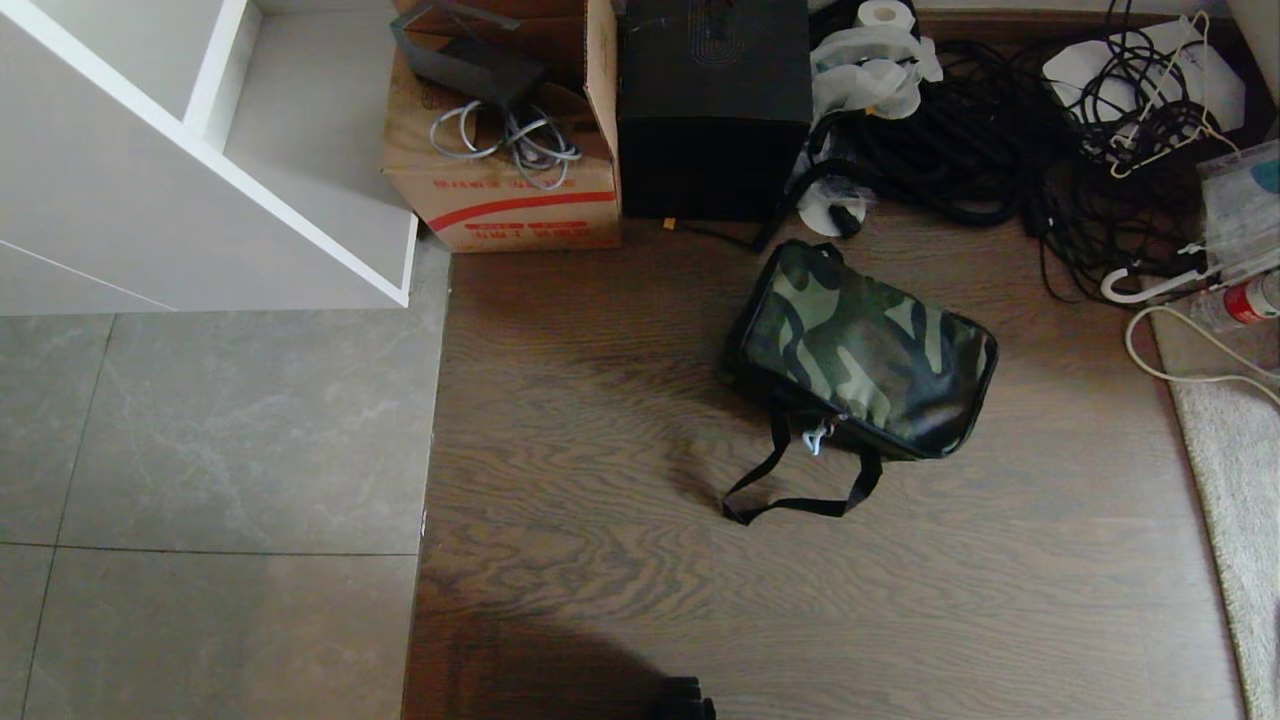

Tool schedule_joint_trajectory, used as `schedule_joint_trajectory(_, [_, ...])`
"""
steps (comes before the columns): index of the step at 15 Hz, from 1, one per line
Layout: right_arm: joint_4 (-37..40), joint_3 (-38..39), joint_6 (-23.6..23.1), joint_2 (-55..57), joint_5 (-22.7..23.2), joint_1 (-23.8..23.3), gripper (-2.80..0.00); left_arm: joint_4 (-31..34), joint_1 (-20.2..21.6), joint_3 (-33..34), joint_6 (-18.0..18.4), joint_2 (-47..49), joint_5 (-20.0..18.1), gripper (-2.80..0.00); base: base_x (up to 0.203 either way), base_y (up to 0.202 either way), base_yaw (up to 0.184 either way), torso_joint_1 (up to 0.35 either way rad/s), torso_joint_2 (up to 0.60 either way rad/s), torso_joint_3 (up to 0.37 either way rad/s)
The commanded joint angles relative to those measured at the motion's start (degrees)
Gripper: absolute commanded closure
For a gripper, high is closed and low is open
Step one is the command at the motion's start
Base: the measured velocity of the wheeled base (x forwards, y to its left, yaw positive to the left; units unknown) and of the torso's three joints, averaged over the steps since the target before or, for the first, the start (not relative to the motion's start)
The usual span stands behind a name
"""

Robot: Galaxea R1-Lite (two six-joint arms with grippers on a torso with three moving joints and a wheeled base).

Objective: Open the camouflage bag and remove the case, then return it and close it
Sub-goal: Open the top of the storage box

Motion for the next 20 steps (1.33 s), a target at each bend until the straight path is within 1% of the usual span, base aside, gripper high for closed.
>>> schedule_joint_trajectory(1, [0.1, 0.1, -0.4, 0.2, 0.0, 0.1, 0.00, 0.0, 0.1, 0.5, 0.0, 0.0, 0.0, 0.00, 0.000, 0.000, 0.000, 0.000, 0.00, 0.000])
schedule_joint_trajectory(2, [0.1, 0.1, -1.4, 0.2, 0.2, 0.1, 0.00, 0.0, 0.0, 0.5, 0.0, 0.0, 0.0, 0.00, 0.000, 0.000, 0.000, 0.000, 0.00, 0.000])
schedule_joint_trajectory(3, [0.1, 0.0, -1.3, 0.3, 0.1, 0.1, 0.00, 0.0, 0.0, 0.5, 0.0, 0.0, 0.0, 0.00, 0.000, 0.000, 0.000, 0.000, 0.00, 0.000])
schedule_joint_trajectory(4, [0.0, 0.1, -0.3, 0.3, 0.0, 0.1, 0.00, 0.0, 0.0, 0.5, 0.0, 0.0, 0.0, 0.00, 0.000, 0.000, 0.000, 0.000, 0.00, 0.000])
schedule_joint_trajectory(5, [-0.2, 0.0, -1.0, 0.3, 0.2, 0.1, 0.00, 0.0, 0.0, 0.5, 0.0, 0.1, 0.0, 0.00, 0.000, 0.000, 0.000, 0.000, 0.00, 0.000])
schedule_joint_trajectory(8, [-0.2, 0.1, -0.7, 0.4, 0.1, -0.2, 0.00, 0.0, 0.0, 0.5, 0.0, 0.0, 0.0, 0.00, 0.000, 0.000, 0.000, 0.000, 0.00, 0.000])
schedule_joint_trajectory(9, [-0.2, 0.0, -0.8, 0.4, 0.1, -2.0, 0.00, 0.0, 0.0, 0.5, 0.0, 0.1, 0.0, 0.00, 0.000, 0.000, 0.000, 0.000, 0.00, 0.000])
schedule_joint_trajectory(10, [-0.2, 0.0, -0.8, -1.0, 0.2, -3.8, 0.00, 0.0, 0.0, 0.5, 0.0, 0.0, 0.0, 0.00, 0.000, 0.000, 0.000, 0.000, 0.00, 0.000])
schedule_joint_trajectory(11, [-0.2, 0.1, -0.8, -4.1, 0.2, -4.5, 0.00, 0.0, 0.1, 0.5, 0.0, 0.0, 0.0, 0.00, 0.000, 0.000, 0.000, 0.000, 0.00, 0.000])
schedule_joint_trajectory(14, [-0.1, 0.1, -0.8, -15.5, 0.1, -5.6, 0.00, 0.0, 0.0, 0.5, 0.0, 0.0, 0.0, 0.00, 0.000, 0.000, 0.000, 0.000, 0.00, 0.000])
schedule_joint_trajectory(20, [0.0, 0.1, -0.7, -16.2, 0.0, -6.1, 0.00, 0.0, 0.0, 0.5, 0.0, 0.0, 0.0, 0.00, 0.000, 0.000, 0.000, 0.000, 0.00, 0.000])
